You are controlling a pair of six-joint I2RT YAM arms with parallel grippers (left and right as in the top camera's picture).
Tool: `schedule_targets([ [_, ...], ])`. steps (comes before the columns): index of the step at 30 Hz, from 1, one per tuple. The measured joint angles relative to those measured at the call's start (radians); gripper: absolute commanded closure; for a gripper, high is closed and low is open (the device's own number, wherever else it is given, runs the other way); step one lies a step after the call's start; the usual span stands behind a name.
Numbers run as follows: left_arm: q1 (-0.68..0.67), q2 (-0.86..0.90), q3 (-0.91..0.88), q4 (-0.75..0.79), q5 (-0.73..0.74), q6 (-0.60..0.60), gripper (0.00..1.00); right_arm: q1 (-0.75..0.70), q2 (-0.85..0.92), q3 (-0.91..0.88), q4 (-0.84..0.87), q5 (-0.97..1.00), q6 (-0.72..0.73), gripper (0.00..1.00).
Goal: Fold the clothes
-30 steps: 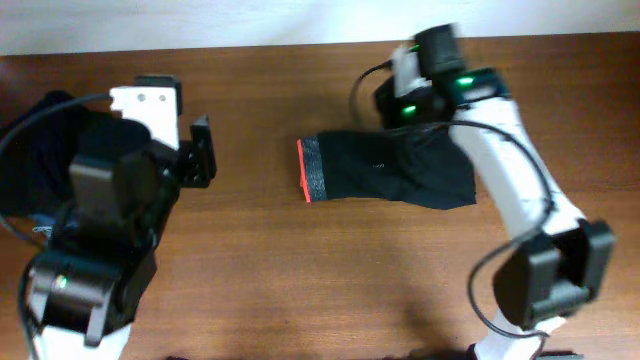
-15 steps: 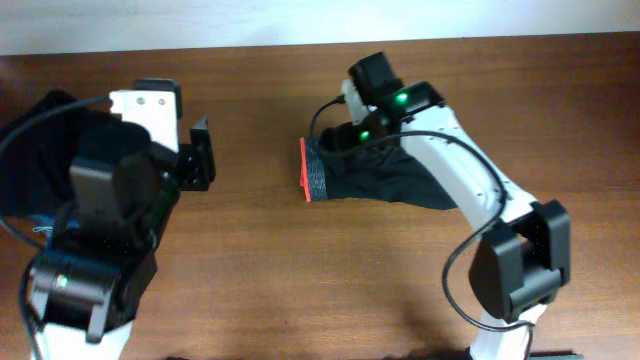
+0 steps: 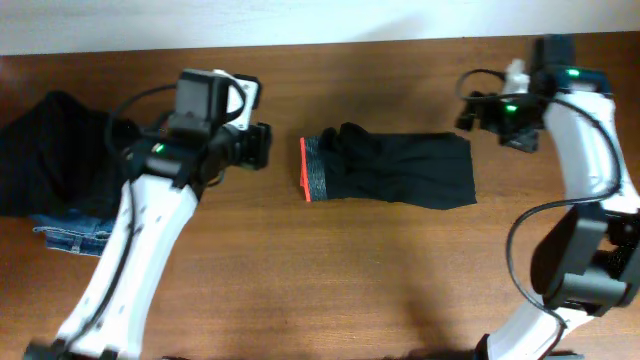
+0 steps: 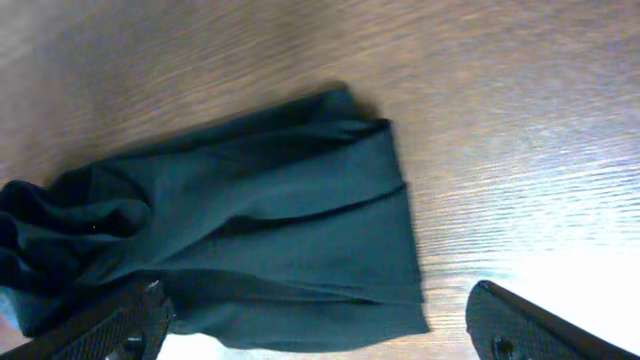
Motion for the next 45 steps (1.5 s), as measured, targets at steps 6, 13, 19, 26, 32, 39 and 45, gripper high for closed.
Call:
schedule_targets([
  [6, -0.042, 0.111, 0.000, 0.064, 0.065, 0.011, 0.41, -0.094, 0.114, -0.063, 0.014, -0.165, -0.148, 0.00],
  [13, -0.101, 0.187, 0.000, 0.085, 0.090, 0.012, 0.41, -0.102, 0.268, -0.100, 0.079, -0.268, -0.208, 0.09],
  [19, -0.121, 0.231, 0.000, 0.089, 0.089, 0.012, 0.41, -0.092, 0.305, -0.098, 0.088, -0.395, -0.267, 0.36],
  [26, -0.125, 0.247, 0.000, 0.086, 0.089, 0.012, 0.41, -0.066, 0.331, -0.105, 0.084, -0.419, -0.273, 0.96],
  [32, -0.125, 0.247, 0.000, 0.076, 0.071, 0.012, 0.41, -0.098, 0.307, -0.096, 0.041, -0.367, -0.190, 0.96],
  [39, -0.125, 0.247, 0.000, 0.053, 0.047, 0.015, 0.42, -0.075, 0.098, 0.010, -0.022, -0.210, -0.118, 0.96],
  [45, -0.121, 0.247, 0.000, -0.006, -0.021, 0.015, 0.42, 0.156, 0.035, 0.027, -0.019, -0.111, -0.089, 0.96],
])
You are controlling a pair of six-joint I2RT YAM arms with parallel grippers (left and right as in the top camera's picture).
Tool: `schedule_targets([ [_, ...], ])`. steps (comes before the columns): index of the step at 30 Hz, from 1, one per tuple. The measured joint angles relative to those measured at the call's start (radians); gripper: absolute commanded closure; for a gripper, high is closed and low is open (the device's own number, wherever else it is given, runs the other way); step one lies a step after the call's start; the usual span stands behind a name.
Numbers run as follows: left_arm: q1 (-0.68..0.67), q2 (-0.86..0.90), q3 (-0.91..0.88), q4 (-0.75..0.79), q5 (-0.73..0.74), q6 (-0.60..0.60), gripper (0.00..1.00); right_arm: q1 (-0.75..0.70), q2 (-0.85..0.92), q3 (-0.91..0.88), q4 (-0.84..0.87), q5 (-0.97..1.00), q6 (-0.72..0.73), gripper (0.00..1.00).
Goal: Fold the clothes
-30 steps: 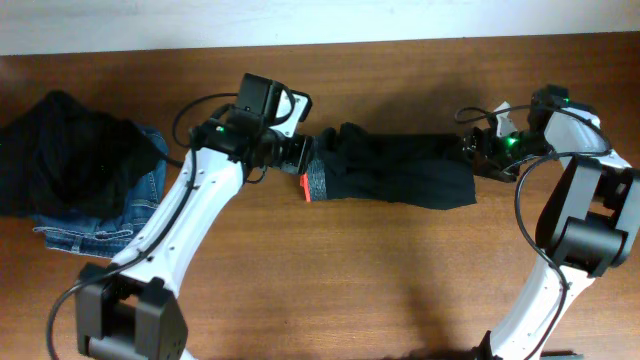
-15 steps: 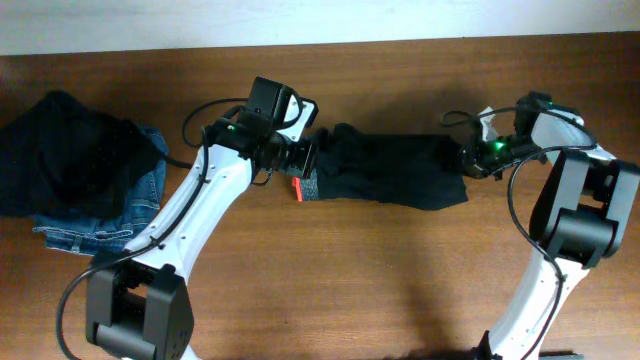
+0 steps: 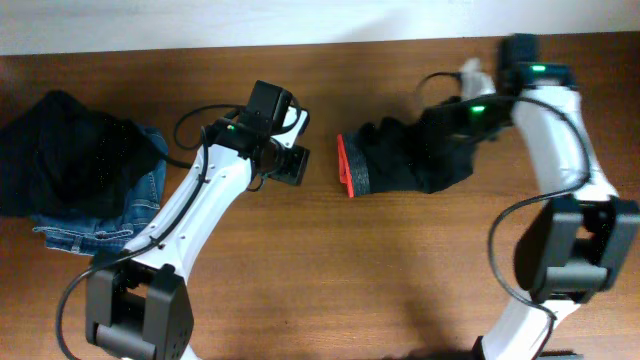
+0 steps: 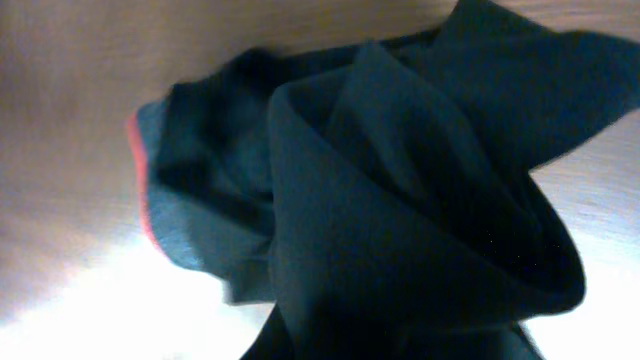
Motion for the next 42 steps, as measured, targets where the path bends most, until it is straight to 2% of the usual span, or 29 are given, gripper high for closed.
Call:
schedule_targets([
  [4, 0.029, 0.000, 0.002, -0.025, -0.022, 0.000, 0.42, 0.182, 0.007, -0.001, 0.033, 0.070, 0.031, 0.95],
  [9, 0.057, -0.019, 0.002, -0.030, -0.034, 0.000, 0.42, 0.341, 0.009, -0.001, 0.080, 0.187, 0.124, 0.86],
  [10, 0.057, -0.027, 0.002, -0.030, -0.034, 0.000, 0.42, 0.368, 0.012, -0.001, 0.090, 0.203, 0.143, 0.73],
  [11, 0.057, -0.040, 0.002, -0.030, -0.034, 0.000, 0.42, 0.394, 0.020, -0.001, 0.098, 0.218, 0.165, 0.66],
  [12, 0.056, -0.046, 0.003, -0.029, -0.034, 0.000, 0.42, 0.410, 0.029, -0.001, 0.104, 0.225, 0.179, 0.65],
  [14, 0.056, -0.058, 0.003, -0.028, -0.034, 0.000, 0.42, 0.432, 0.057, 0.000, 0.119, 0.238, 0.204, 0.65],
  [15, 0.056, -0.063, 0.003, -0.028, -0.034, 0.000, 0.42, 0.442, 0.077, 0.000, 0.125, 0.242, 0.217, 0.69],
  [17, 0.056, -0.070, 0.004, -0.028, -0.034, 0.000, 0.42, 0.460, 0.115, -0.001, 0.135, 0.247, 0.233, 0.86],
  [18, 0.056, -0.072, 0.004, -0.028, -0.034, 0.000, 0.42, 0.470, 0.136, -0.001, 0.143, 0.248, 0.240, 0.89],
  [21, 0.056, -0.073, 0.004, -0.035, -0.056, 0.000, 0.43, 0.493, 0.185, -0.001, 0.156, 0.255, 0.253, 0.94],
  [23, 0.056, -0.073, 0.004, -0.050, -0.097, -0.002, 0.48, 0.499, 0.194, -0.002, 0.161, 0.257, 0.259, 0.94],
  [26, 0.064, -0.073, 0.004, -0.047, -0.132, -0.010, 0.50, 0.500, 0.194, -0.002, 0.180, 0.249, 0.263, 0.95],
  [27, 0.071, -0.073, 0.004, -0.042, -0.138, -0.017, 0.50, 0.500, 0.194, -0.002, 0.183, 0.241, 0.264, 0.91],
  [28, 0.084, -0.073, 0.004, -0.035, -0.144, -0.027, 0.50, 0.500, 0.194, -0.002, 0.185, 0.236, 0.266, 0.82],
  [29, 0.096, -0.073, 0.004, -0.031, -0.148, -0.033, 0.50, 0.501, 0.194, -0.002, 0.195, 0.231, 0.266, 0.60],
  [33, 0.153, -0.073, 0.004, -0.031, -0.154, -0.053, 0.50, 0.512, 0.194, -0.002, 0.256, 0.216, 0.271, 0.42],
  [37, 0.181, -0.073, 0.004, -0.036, -0.153, -0.058, 0.50, 0.535, 0.210, -0.002, 0.302, 0.212, 0.274, 0.33],
  [42, 0.180, -0.073, 0.004, -0.037, -0.141, -0.058, 0.50, 0.544, 0.270, -0.001, 0.304, 0.213, 0.290, 0.30],
])
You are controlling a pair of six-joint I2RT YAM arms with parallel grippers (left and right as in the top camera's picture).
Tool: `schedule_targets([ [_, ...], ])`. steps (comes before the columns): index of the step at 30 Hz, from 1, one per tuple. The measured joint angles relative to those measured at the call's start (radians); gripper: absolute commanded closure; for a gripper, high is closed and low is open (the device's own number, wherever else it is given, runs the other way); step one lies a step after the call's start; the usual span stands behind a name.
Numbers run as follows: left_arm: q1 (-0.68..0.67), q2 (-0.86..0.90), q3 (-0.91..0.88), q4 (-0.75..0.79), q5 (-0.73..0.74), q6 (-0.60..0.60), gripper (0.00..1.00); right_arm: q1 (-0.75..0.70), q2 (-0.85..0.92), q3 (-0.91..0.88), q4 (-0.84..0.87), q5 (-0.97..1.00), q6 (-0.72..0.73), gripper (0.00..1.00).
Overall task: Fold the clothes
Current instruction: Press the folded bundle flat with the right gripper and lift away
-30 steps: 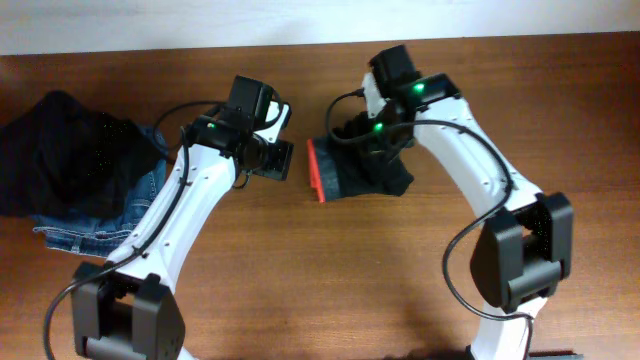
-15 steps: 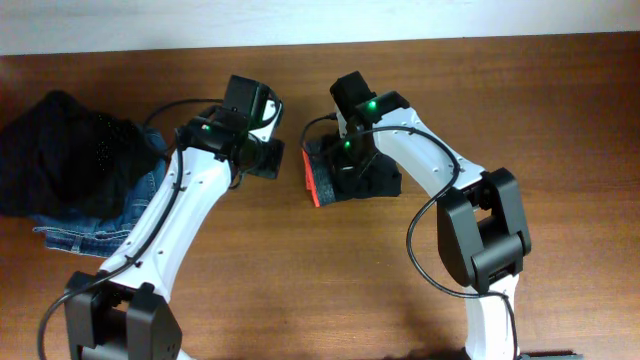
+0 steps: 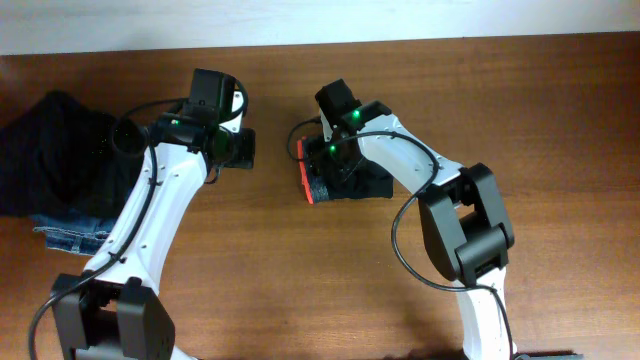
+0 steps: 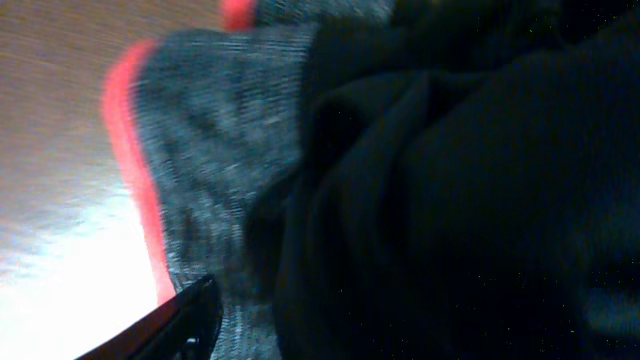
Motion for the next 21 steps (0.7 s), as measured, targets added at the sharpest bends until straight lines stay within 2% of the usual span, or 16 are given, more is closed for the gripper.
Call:
schedule_targets([
  [10, 0.000, 0.000, 0.000, 0.000, 0.004, -0.003, 0.50, -0.002, -0.050, 0.003, -0.049, -0.018, -0.072, 0.09],
  [12, 0.000, 0.000, 0.000, 0.001, 0.004, -0.003, 0.49, -0.002, -0.096, 0.000, -0.068, -0.019, -0.086, 0.09],
  [13, 0.000, 0.000, 0.000, 0.002, 0.004, -0.003, 0.49, -0.002, -0.115, 0.000, -0.074, -0.019, -0.091, 0.12],
  [14, 0.000, 0.000, 0.000, 0.002, 0.004, -0.003, 0.49, -0.002, -0.143, 0.000, -0.079, -0.020, -0.096, 0.25],
  [15, 0.000, 0.000, 0.000, 0.003, 0.006, -0.003, 0.49, -0.002, -0.181, 0.000, -0.082, -0.021, -0.101, 0.49],
  [17, 0.000, 0.000, 0.000, 0.004, 0.011, -0.003, 0.49, -0.003, -0.246, 0.000, -0.085, -0.023, -0.113, 0.73],
  [18, 0.000, 0.000, 0.000, 0.004, 0.012, -0.003, 0.49, -0.006, -0.283, 0.000, -0.090, -0.023, -0.112, 0.78],
  [19, 0.000, 0.000, 0.000, 0.004, 0.013, -0.003, 0.50, -0.007, -0.303, 0.000, -0.093, -0.023, -0.113, 0.78],
  [21, 0.000, 0.000, 0.000, 0.004, 0.015, -0.003, 0.49, -0.014, -0.340, 0.002, -0.110, -0.023, -0.111, 0.90],
])
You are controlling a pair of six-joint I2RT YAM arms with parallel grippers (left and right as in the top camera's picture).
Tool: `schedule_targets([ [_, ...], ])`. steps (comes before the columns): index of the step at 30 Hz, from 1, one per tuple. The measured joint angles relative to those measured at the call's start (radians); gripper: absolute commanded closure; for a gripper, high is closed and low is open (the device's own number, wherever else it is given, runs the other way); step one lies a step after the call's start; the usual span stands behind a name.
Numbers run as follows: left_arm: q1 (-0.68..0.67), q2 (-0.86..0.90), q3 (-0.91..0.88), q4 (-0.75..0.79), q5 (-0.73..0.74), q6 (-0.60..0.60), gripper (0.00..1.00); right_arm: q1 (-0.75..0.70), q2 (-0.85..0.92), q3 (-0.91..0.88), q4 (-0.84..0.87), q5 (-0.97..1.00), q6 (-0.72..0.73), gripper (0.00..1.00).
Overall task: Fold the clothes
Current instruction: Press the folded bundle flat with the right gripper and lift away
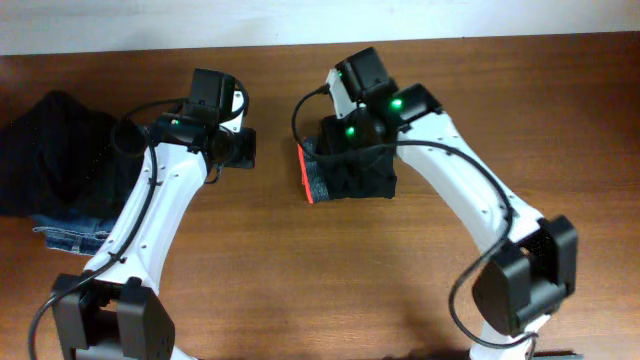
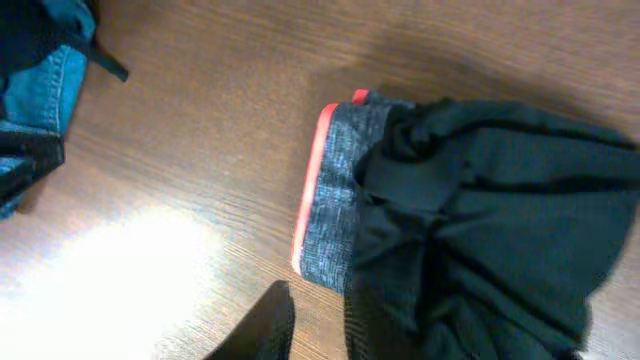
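A black garment (image 1: 350, 180) lies bunched and folded in the middle of the table, its grey waistband with a red edge (image 2: 335, 210) at the left end. My right gripper (image 1: 345, 145) hangs just above the garment's far edge. In the right wrist view one dark finger (image 2: 268, 328) shows over bare wood beside the waistband. The other finger is lost against the black cloth. My left gripper (image 1: 243, 148) hovers to the left of the garment, apart from it, open with nothing in it.
A pile of clothes lies at the left edge of the wooden table (image 1: 300, 290): a black garment (image 1: 55, 150) on top of blue jeans (image 1: 75, 235). The jeans (image 2: 45, 90) also show in the right wrist view.
My right gripper was pressed down on the waistband end; now it stands higher, with the whole waistband in its view. The garment lies folded over itself. The left arm has not moved.
The garment first lay spread out flat, with my right gripper open past its right end. Then the right gripper held that end lifted and bunched toward the waistband. Later it was low over the waistband, and now it is raised, with the garment about half as long.
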Motion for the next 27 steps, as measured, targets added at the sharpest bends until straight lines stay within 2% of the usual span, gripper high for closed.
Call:
schedule_targets([
  [1, 0.000, 0.000, 0.000, 0.000, 0.000, 0.000, 0.49, -0.007, -0.006, 0.000, -0.008, 0.001, -0.001, 0.96],
  [7, 0.000, 0.000, 0.000, 0.000, 0.000, 0.000, 0.50, -0.092, 0.034, -0.001, -0.021, 0.058, 0.037, 0.96],
  [12, 0.000, 0.000, 0.000, 0.000, 0.005, 0.000, 0.49, -0.151, 0.137, -0.022, 0.031, 0.011, 0.074, 0.96],
  [17, 0.000, 0.000, 0.000, 0.000, 0.008, 0.000, 0.49, -0.106, 0.274, -0.045, 0.117, -0.115, 0.089, 0.96],
  [22, 0.000, 0.000, 0.000, 0.000, 0.008, 0.000, 0.49, -0.022, 0.307, -0.048, 0.150, -0.134, 0.089, 0.96],
  [23, 0.000, 0.000, 0.000, 0.000, 0.010, 0.000, 0.49, -0.010, 0.310, -0.048, 0.149, -0.131, 0.090, 0.93],
  [27, 0.000, 0.000, 0.000, 0.000, 0.019, 0.000, 0.49, -0.005, 0.340, -0.045, 0.142, -0.132, 0.094, 0.71],
])
